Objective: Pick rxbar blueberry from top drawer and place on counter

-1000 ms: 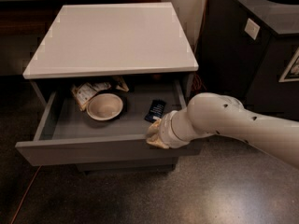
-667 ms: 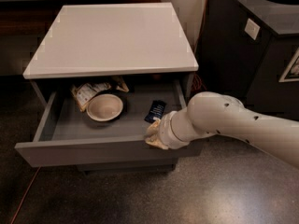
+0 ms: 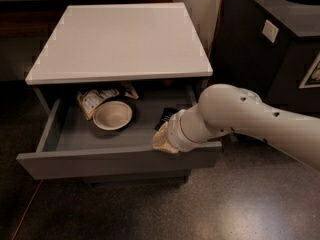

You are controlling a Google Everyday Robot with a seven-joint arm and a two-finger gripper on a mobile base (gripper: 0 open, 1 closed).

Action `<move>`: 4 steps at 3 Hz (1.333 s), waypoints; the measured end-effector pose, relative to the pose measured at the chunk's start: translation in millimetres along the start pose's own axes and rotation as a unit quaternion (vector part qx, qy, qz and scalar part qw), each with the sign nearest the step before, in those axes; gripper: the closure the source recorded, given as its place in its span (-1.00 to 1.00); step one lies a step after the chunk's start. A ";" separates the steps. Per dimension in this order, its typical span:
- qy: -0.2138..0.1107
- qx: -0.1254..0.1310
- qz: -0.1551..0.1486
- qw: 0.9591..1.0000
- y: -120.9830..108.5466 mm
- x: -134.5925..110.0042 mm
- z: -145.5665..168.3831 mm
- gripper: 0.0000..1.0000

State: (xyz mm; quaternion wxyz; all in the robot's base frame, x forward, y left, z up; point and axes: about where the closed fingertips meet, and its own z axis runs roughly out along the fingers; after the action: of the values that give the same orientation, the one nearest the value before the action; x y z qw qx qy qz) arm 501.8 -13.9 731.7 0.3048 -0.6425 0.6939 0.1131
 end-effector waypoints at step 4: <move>0.029 -0.010 0.168 0.985 -98.8 4.6 34.5 -1.00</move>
Offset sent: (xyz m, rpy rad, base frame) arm 0.0949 -0.0090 -0.0067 -0.0694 0.0651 -0.0987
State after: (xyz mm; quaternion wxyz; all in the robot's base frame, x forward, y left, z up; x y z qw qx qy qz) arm 606.4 -13.4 725.1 0.2548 -0.5230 0.7992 0.1509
